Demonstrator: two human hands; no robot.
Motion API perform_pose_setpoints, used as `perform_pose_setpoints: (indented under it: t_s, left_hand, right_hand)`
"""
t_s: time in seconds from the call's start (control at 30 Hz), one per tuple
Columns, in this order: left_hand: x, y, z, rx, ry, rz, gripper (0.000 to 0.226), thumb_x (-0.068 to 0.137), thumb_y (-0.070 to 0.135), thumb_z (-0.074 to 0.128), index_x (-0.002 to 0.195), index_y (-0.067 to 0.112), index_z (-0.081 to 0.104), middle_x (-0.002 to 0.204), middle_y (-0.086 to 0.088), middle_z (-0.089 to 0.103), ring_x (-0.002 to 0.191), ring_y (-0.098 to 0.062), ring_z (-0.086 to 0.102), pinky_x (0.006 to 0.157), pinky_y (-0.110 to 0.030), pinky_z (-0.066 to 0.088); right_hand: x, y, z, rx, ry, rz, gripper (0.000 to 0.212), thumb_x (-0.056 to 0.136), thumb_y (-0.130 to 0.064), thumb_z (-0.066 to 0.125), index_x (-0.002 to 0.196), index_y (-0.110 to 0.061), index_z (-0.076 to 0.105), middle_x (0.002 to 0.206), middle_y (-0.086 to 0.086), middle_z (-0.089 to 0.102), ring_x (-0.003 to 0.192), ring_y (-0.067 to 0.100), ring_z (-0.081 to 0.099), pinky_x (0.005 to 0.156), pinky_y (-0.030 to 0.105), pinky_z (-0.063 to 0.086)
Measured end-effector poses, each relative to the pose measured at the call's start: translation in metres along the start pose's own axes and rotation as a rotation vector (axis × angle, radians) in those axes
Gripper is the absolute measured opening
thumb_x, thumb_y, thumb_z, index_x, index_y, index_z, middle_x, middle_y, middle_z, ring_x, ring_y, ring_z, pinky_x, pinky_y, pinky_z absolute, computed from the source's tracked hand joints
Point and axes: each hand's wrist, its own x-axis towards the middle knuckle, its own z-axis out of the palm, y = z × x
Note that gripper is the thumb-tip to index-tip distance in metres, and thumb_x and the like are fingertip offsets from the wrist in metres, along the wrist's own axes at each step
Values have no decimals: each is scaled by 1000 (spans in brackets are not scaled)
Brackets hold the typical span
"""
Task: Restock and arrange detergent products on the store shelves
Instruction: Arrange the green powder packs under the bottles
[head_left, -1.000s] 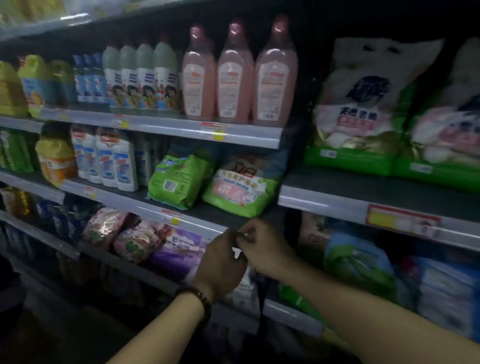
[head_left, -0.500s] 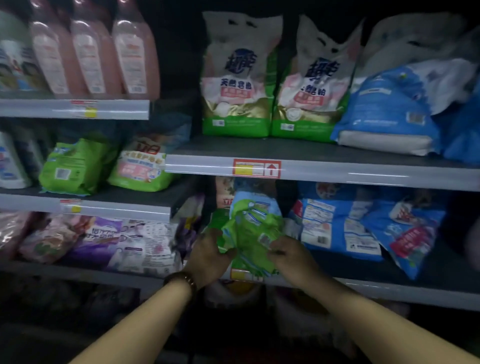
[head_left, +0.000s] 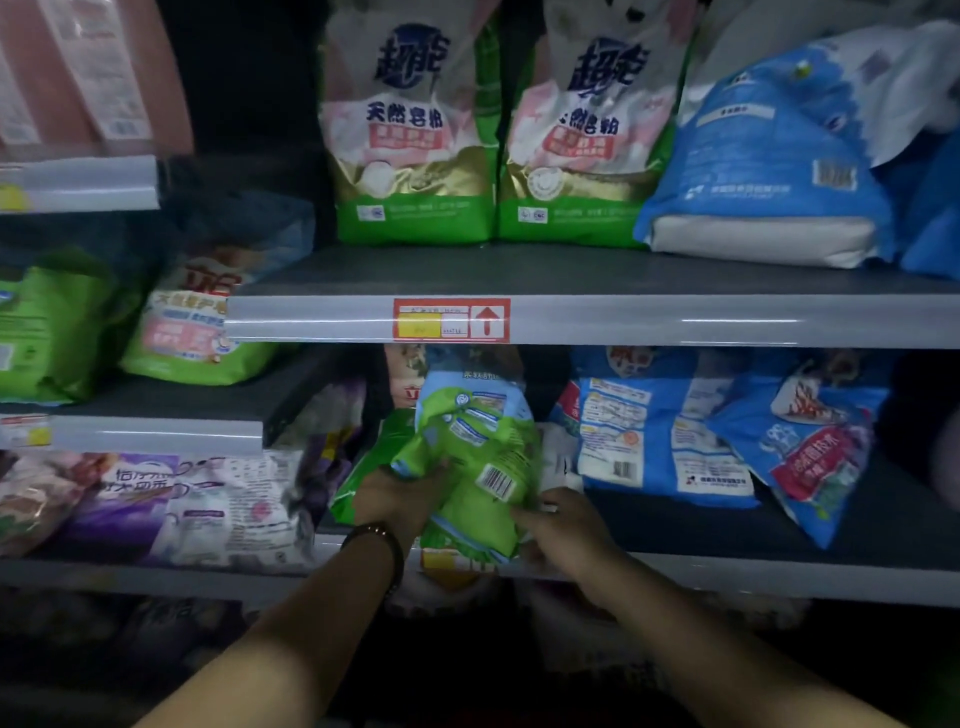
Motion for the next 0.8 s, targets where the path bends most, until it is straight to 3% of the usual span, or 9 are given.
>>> perform_pose_setpoints:
  t_s: [0.13, 0.23, 0.33, 0.43, 0.53, 0.63, 0.67, 0.73, 0.8]
  left_hand:
    - [8, -12, 3, 26, 92, 23, 52, 52, 72, 72, 79, 28, 73, 88, -3, 80, 82, -31, 78, 75, -53, 65]
    - [-38, 8, 1, -195, 68, 201, 8, 88, 29, 81, 92, 30, 75, 101, -2, 80, 99, -29, 76, 91, -52, 61]
    - [-71, -1, -6, -570, -104, 151, 23, 98, 4, 67, 120, 11, 74, 115, -14, 78, 108, -36, 74, 94, -57, 60]
    - [-99, -29, -22, -810, -252, -6, 35, 101, 12, 64, 136, 16, 67, 132, -19, 71, 122, -41, 67, 106, -70, 47]
    - [-125, -60, -36, -979, -299, -156, 41, 101, 17, 56, 139, 31, 64, 132, -16, 71, 117, -39, 71, 90, -63, 58]
    - [-143, -77, -41, -810, -217, -137, 85, 69, 28, 88, 147, 23, 55, 124, -15, 75, 98, -30, 78, 67, -43, 65]
    - [-145, -79, -43, -739, -202, -162, 83, 67, 24, 88, 143, 14, 57, 105, -9, 81, 82, -23, 80, 57, -35, 63]
    - [-159, -73, -63, -713, -254, -236, 36, 88, 8, 71, 124, 3, 63, 70, -3, 79, 57, -16, 75, 41, -27, 56]
    - [-162, -73, -85, -735, -314, -347, 21, 94, 6, 58, 110, 5, 71, 79, -15, 79, 65, -32, 77, 51, -45, 62]
  right_hand:
    - [9, 3, 7, 29, 15, 18, 53, 63, -58, 76, 93, -14, 78, 92, 1, 79, 89, 22, 76, 82, 39, 61]
    - [10, 6, 10, 74, 28, 30, 61, 58, -68, 72, 88, -15, 79, 89, 3, 80, 90, 23, 76, 82, 39, 60]
    - [4, 11, 15, 162, 5, 103, 89, 53, -88, 72, 100, -13, 77, 95, 2, 79, 92, 22, 75, 84, 36, 59]
    - [-20, 9, 8, 323, 13, 170, 64, 69, -66, 81, 96, -8, 77, 96, 12, 79, 90, 28, 75, 77, 33, 55]
    - [-48, 11, 10, 728, -243, 318, 46, 80, -44, 85, 113, -12, 80, 113, 18, 78, 104, 38, 76, 100, 52, 56]
    - [-70, 12, 21, 948, -443, 385, 47, 95, -44, 70, 129, -12, 73, 132, 21, 70, 122, 42, 67, 115, 59, 42]
    - [-73, 13, 23, 980, -479, 383, 50, 96, -43, 68, 134, -10, 70, 135, 22, 68, 126, 43, 65, 116, 60, 40]
    - [-79, 13, 25, 1002, -496, 380, 49, 97, -40, 66, 136, -10, 67, 135, 22, 68, 125, 44, 65, 115, 61, 41]
    - [-85, 7, 23, 950, -481, 378, 44, 96, -35, 68, 134, -12, 67, 129, 21, 71, 117, 44, 69, 107, 59, 49]
